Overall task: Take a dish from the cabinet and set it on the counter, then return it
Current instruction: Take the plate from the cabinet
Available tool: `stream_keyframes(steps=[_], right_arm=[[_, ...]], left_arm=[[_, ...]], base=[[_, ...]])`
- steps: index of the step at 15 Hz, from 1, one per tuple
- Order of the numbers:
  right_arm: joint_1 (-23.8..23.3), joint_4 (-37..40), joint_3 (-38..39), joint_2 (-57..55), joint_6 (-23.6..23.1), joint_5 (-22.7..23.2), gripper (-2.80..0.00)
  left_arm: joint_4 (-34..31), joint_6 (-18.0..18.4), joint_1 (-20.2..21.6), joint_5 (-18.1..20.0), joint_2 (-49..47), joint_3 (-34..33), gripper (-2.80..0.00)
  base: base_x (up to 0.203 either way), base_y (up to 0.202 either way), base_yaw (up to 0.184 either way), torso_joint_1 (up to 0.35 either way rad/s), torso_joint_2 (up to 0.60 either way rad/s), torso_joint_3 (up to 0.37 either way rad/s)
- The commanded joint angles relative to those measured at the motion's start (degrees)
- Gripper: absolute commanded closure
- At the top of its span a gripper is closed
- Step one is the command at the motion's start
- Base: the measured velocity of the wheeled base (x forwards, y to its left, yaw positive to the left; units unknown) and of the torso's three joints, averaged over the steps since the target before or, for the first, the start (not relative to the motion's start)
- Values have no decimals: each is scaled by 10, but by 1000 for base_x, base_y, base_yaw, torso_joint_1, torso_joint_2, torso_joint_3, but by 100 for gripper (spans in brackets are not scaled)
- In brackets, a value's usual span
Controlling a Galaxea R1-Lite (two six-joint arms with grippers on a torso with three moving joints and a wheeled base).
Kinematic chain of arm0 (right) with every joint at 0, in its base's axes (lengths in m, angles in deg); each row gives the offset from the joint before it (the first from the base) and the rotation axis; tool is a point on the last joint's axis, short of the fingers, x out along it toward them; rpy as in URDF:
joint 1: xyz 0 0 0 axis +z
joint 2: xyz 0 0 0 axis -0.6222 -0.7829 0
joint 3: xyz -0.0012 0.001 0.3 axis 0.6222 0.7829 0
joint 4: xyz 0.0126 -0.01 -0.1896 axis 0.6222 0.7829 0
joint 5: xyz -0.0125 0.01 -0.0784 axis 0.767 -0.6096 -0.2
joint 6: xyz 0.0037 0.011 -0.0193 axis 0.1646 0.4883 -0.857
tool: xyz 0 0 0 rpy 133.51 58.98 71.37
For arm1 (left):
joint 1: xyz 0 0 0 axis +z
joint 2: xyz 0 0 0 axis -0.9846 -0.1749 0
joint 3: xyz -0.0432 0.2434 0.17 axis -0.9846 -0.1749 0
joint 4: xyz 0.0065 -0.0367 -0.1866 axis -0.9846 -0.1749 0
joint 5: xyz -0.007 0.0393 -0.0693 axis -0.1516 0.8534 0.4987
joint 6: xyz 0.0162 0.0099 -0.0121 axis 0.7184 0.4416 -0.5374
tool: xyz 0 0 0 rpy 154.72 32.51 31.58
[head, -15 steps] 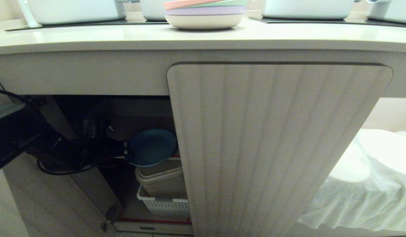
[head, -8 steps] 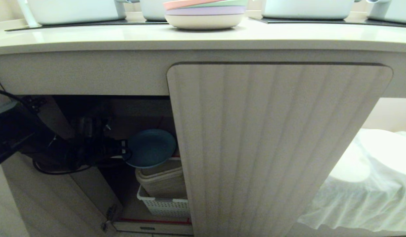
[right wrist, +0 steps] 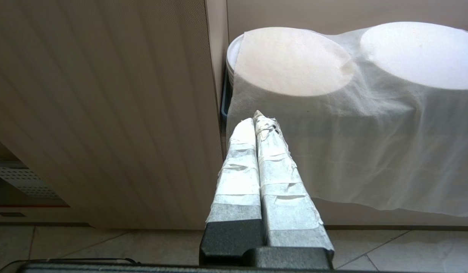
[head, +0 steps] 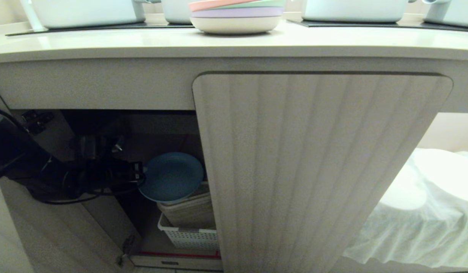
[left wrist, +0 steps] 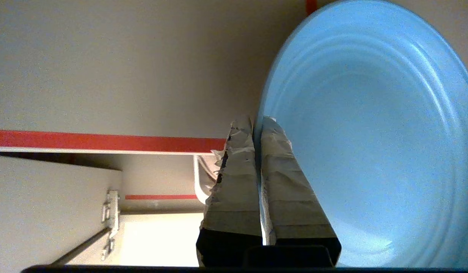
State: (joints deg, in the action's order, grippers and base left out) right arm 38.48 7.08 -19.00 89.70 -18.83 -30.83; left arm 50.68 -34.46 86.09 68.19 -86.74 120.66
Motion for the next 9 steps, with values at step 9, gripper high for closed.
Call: stream_keyframes(steps=[9], right_arm=[[1,0,0,0,0,0,0]], left_arm=[[1,-1,19,66,-1,-13,0]], base=[[0,0,0,0,0,0]])
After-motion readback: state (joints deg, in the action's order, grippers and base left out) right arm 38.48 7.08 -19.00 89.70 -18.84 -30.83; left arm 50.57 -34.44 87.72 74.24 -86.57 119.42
